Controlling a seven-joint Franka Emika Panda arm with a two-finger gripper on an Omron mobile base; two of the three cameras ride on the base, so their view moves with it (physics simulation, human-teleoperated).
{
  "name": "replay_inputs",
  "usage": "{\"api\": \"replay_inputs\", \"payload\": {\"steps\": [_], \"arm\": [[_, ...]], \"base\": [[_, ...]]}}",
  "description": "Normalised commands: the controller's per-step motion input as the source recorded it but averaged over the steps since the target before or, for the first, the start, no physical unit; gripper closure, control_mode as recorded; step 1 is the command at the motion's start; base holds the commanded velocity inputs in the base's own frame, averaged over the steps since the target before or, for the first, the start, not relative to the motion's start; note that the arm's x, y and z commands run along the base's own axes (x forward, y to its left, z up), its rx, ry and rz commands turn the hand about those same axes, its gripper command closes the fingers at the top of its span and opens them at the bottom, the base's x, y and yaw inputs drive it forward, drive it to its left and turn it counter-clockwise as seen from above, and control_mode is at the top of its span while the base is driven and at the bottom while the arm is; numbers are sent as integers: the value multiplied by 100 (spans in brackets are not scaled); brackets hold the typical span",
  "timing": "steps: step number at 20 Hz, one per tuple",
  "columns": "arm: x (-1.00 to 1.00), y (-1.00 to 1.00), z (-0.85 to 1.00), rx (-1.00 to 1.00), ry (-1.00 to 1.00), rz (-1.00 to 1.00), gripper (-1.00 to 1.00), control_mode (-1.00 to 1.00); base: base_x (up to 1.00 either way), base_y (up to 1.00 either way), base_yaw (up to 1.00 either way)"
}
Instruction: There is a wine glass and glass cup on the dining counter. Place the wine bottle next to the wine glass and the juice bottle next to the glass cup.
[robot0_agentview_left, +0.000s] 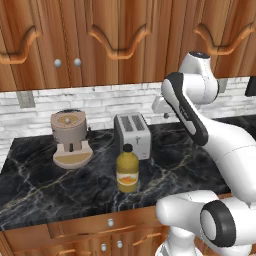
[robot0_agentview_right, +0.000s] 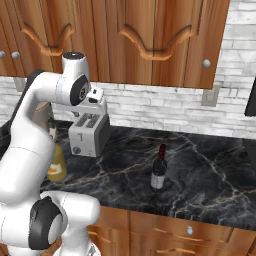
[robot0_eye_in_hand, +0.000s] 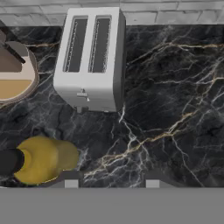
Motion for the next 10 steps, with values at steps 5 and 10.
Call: {"api": "replay_inputs", "payload": {"steps": [5,10], "arm": [[-23,6,0,0,-14,2,-100,-100],[-38,36,0,0,-13,-3,-100,-100]], "base": [[0,0,0],[0,0,0]]}}
